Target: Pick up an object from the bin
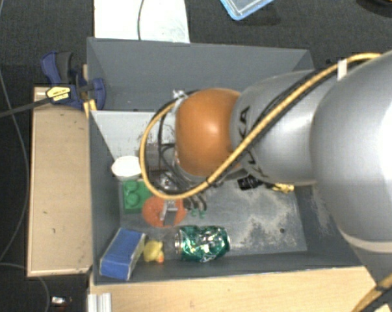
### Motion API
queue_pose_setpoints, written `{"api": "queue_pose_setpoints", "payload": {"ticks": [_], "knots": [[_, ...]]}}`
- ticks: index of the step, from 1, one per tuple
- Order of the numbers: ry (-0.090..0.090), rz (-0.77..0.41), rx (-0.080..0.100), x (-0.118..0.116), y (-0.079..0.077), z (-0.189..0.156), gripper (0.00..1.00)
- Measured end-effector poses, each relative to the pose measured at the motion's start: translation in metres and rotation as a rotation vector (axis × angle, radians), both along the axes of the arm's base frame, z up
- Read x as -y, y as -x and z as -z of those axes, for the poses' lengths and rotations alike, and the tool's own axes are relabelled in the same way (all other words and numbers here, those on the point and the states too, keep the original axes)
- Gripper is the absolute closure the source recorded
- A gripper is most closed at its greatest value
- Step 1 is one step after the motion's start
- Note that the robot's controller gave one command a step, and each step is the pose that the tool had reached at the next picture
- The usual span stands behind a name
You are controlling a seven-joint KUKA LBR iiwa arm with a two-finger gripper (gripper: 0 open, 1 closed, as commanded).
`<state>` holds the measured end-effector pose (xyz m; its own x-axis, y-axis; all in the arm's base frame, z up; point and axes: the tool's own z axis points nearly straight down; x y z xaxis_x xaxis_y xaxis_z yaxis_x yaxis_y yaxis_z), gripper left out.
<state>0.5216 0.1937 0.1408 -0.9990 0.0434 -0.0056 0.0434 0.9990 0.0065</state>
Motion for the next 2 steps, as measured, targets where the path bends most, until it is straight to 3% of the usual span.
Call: {"api": "queue_pose_setpoints", "payload": {"ticks": [2], "knots": [[-0.001,0.0,0.001,0.0,0.0,-0.065,1.0]]}}
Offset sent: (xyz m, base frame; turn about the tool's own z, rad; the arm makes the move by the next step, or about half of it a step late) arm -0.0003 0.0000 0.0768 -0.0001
